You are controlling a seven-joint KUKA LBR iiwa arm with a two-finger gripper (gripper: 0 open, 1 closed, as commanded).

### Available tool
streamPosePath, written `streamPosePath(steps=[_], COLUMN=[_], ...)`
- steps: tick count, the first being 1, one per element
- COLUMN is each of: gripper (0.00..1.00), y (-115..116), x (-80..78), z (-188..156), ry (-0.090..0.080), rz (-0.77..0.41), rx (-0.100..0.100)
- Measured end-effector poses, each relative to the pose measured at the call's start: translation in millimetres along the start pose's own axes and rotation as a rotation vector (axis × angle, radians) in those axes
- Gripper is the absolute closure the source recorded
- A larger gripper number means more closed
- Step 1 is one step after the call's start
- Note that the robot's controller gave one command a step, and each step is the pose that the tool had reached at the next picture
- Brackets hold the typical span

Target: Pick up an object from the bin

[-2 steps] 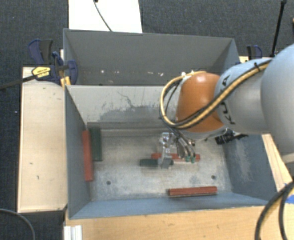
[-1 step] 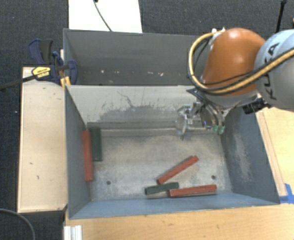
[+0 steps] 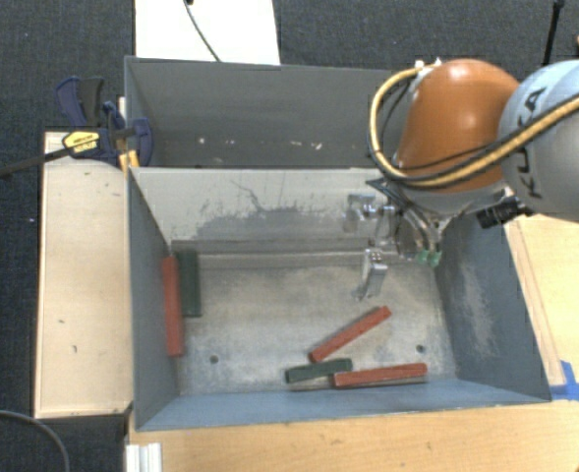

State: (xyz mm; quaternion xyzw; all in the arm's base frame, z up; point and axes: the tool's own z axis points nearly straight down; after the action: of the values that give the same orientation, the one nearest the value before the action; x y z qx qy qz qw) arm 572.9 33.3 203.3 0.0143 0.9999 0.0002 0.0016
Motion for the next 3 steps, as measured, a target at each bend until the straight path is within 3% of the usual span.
streamPosePath(steps=[1,2,3], gripper=[0.0,0.0,1.0], y=[-34,-87,-85], x=[-3.1,31.3,28.4], z=[2,137,133], ry=[0.0,0.01,0.001], rz=[-0.258,-0.161,-0.165], rx=[0.001,0.0,0.0])
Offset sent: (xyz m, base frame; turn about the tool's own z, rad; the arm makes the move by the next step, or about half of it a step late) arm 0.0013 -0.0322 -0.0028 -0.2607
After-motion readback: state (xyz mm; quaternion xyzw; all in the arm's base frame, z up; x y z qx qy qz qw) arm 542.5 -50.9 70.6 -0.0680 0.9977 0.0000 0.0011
